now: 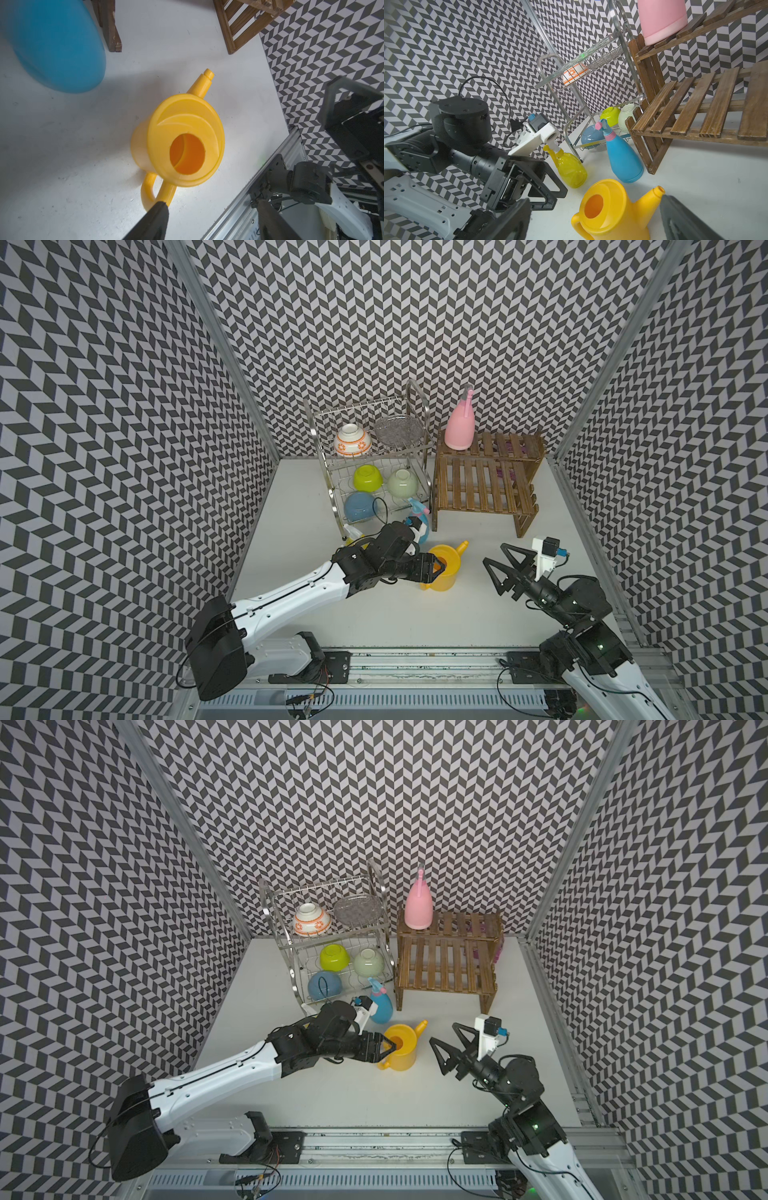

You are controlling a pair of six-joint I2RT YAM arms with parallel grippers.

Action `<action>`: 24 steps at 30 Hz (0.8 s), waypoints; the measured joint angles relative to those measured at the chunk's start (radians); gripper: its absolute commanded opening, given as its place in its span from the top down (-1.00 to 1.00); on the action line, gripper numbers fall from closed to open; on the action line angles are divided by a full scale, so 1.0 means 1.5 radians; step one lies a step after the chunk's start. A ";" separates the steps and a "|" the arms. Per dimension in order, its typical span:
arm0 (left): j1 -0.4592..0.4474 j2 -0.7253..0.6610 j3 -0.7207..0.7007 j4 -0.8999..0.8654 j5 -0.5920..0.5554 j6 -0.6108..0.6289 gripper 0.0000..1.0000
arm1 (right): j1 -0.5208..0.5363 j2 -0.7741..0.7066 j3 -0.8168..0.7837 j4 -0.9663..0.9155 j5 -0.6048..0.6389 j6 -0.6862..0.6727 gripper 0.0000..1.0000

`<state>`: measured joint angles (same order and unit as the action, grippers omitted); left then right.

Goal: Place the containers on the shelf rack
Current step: 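Pick up a container from the center of the board.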

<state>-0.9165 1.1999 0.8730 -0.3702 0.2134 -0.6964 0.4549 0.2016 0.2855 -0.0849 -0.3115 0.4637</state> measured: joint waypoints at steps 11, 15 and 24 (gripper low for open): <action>-0.017 -0.047 -0.127 0.096 -0.004 0.006 -0.40 | 0.000 -0.007 0.001 -0.017 -0.043 0.054 -0.99; -0.025 -0.008 -0.128 0.121 -0.004 0.016 -0.41 | 0.000 -0.007 0.001 -0.018 -0.045 0.063 -0.99; -0.071 0.078 -0.122 0.185 0.021 0.024 -0.40 | 0.000 -0.018 0.004 -0.041 -0.044 0.069 -0.99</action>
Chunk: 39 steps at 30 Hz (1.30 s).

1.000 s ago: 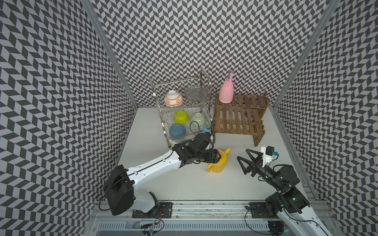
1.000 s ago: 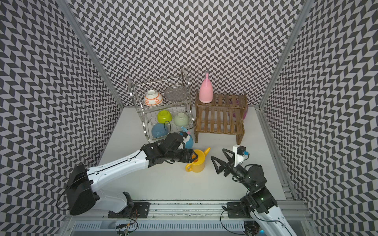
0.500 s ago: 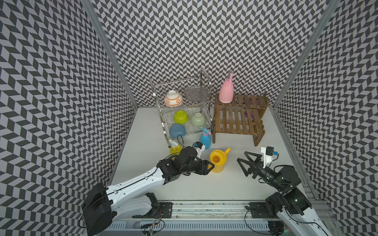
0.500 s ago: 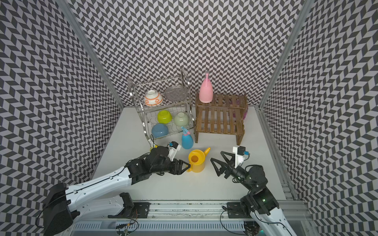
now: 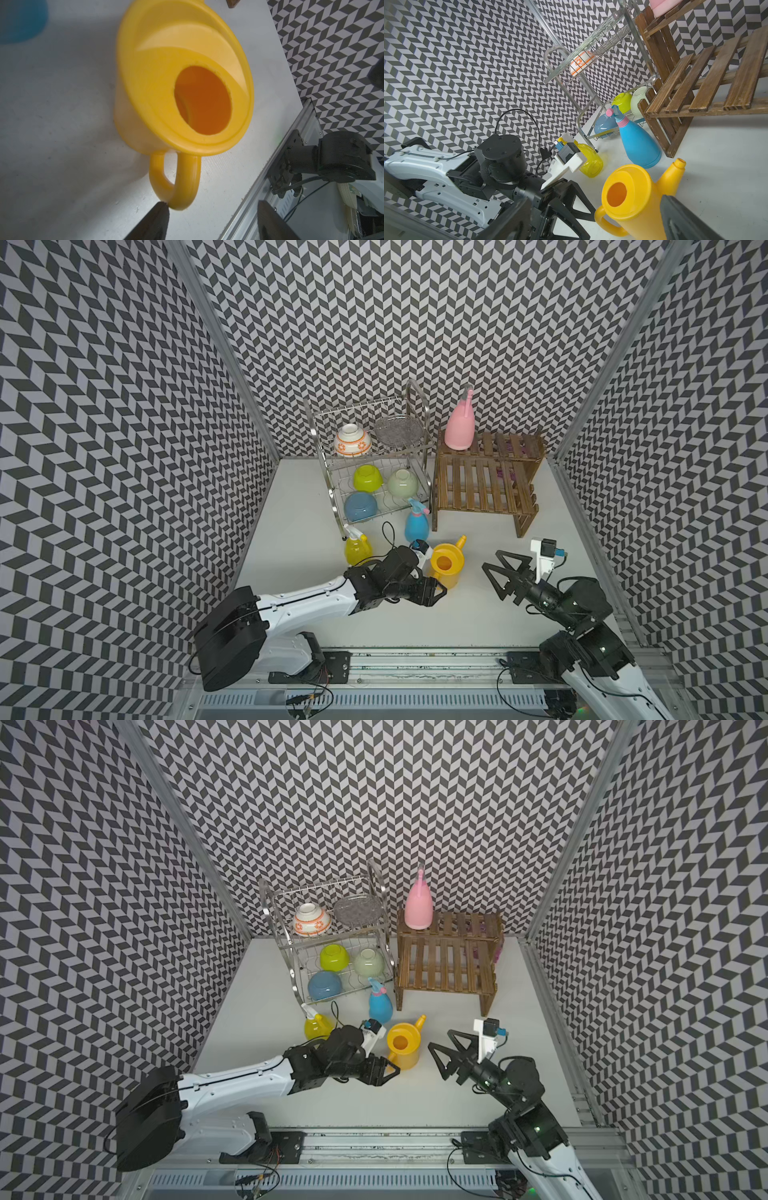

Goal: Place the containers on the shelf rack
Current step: 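Pick up a container from the center of the board.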

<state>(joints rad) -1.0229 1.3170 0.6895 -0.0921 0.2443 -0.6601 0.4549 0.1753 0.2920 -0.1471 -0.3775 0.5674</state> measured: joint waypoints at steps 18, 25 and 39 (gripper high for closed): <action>-0.097 -0.148 -0.002 0.081 -0.141 0.088 -0.71 | 0.000 0.033 0.061 -0.083 0.050 0.006 -0.89; -0.053 -0.348 -0.035 0.091 -0.244 0.132 -0.92 | 0.004 0.129 0.061 -0.070 -0.044 0.005 -0.45; 0.022 -0.356 0.000 0.039 -0.284 0.102 -0.92 | 0.334 0.384 0.107 -0.144 0.203 0.077 -0.41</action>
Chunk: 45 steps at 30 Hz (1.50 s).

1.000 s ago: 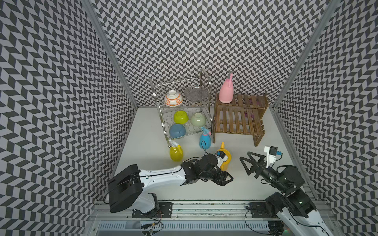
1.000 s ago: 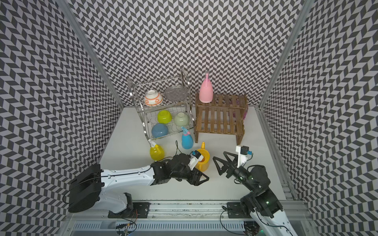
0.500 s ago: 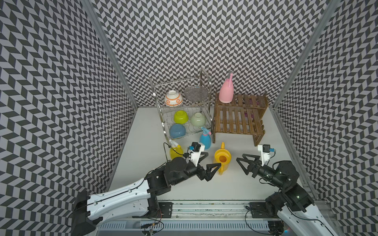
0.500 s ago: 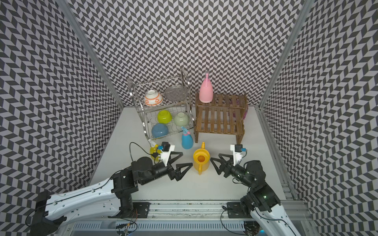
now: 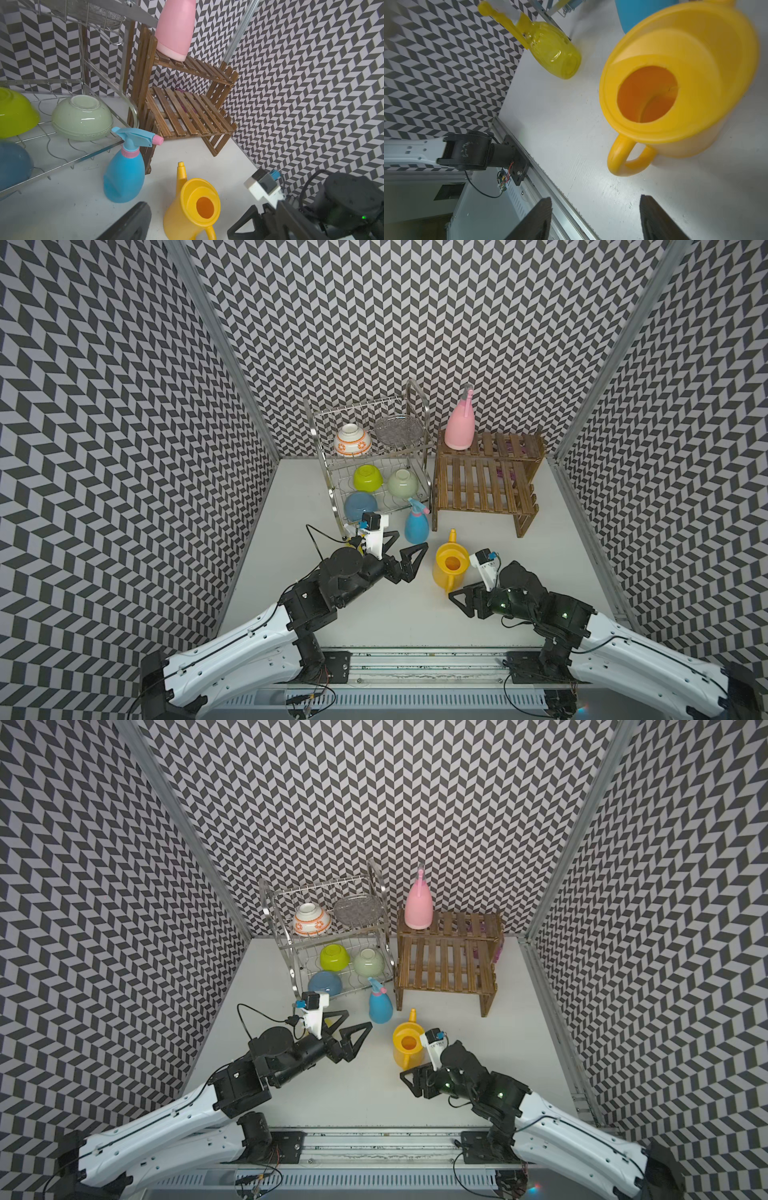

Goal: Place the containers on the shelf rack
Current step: 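Pick up a container from the center of the board, then place the container on the shelf.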

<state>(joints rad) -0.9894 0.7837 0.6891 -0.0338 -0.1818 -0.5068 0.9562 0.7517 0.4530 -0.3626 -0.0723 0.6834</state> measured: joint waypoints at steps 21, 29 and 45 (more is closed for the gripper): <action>0.001 -0.032 0.001 -0.013 -0.008 -0.011 -0.91 | 0.087 0.298 0.144 -0.074 0.356 0.172 0.65; 0.001 -0.034 0.001 -0.014 -0.013 -0.013 -0.90 | 0.087 0.266 0.121 -0.061 0.370 0.092 1.00; 0.001 -0.088 -0.002 -0.002 -0.051 -0.021 -0.89 | 0.085 -0.173 0.062 -0.018 0.303 -0.132 1.00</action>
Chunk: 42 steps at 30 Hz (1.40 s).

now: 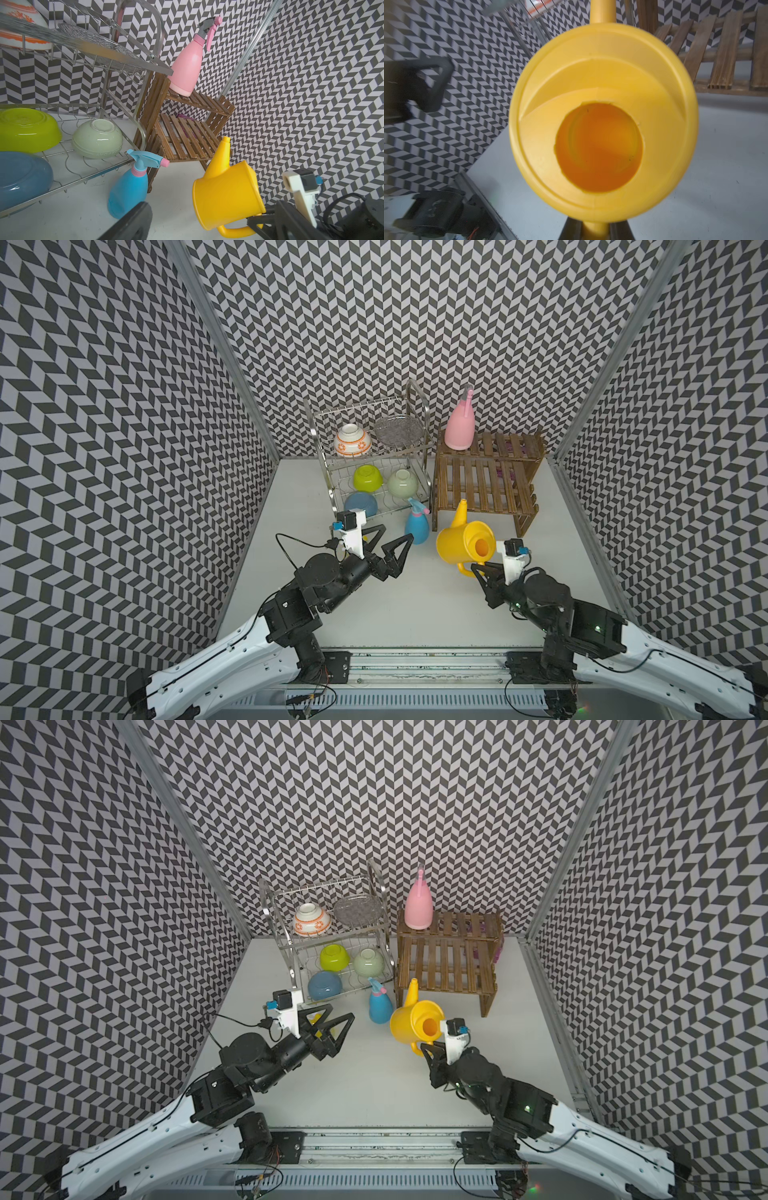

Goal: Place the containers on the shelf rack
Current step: 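Place the container on the shelf.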

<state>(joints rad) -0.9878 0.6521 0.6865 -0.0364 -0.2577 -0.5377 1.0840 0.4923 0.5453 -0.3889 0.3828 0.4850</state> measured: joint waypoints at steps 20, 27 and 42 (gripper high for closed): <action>0.000 0.025 -0.010 0.043 0.049 -0.004 -1.00 | -0.370 0.197 0.287 -0.058 -0.135 -0.139 1.00; 0.002 0.028 -0.019 0.049 0.104 -0.007 -1.00 | -0.495 0.334 0.465 -0.105 -0.242 -0.193 1.00; 0.018 -0.002 -0.021 0.045 0.119 0.023 -1.00 | -0.577 0.550 0.748 -0.231 -0.208 -0.275 0.96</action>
<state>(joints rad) -0.9611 0.6495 0.6544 0.0311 -0.0799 -0.5037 0.2184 1.3178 1.6672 -0.7353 0.0715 0.0719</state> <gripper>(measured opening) 0.999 0.172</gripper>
